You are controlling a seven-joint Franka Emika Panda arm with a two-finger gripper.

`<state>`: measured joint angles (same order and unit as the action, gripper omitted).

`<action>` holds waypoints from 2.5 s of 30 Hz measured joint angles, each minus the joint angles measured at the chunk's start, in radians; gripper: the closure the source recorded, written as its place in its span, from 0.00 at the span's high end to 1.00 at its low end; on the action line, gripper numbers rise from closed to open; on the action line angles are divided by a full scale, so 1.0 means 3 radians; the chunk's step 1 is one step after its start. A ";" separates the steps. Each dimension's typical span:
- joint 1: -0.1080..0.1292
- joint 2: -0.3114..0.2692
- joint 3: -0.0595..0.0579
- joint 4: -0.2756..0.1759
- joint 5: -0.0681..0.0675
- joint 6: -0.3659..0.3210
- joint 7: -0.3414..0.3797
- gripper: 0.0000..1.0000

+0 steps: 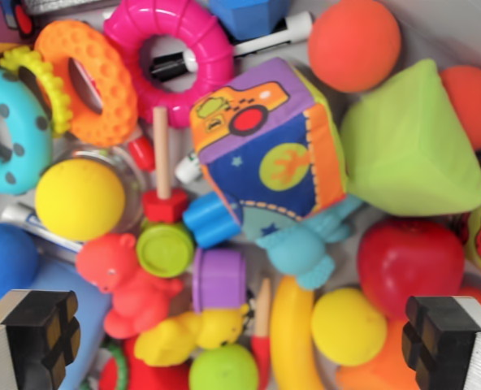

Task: Pick an object from the bin

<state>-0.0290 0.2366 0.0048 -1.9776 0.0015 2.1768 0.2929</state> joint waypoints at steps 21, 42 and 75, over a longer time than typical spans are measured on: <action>-0.0024 0.0199 0.0025 0.0001 -0.0008 0.0287 -0.1296 1.00; -0.0026 0.0622 0.0027 -0.0086 -0.0008 0.0806 -0.1421 1.00; -0.0020 0.1048 0.0019 -0.0070 -0.0013 0.1243 -0.1421 0.00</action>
<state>-0.0351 0.5509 0.0106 -1.9986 -0.0024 2.5498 -0.1335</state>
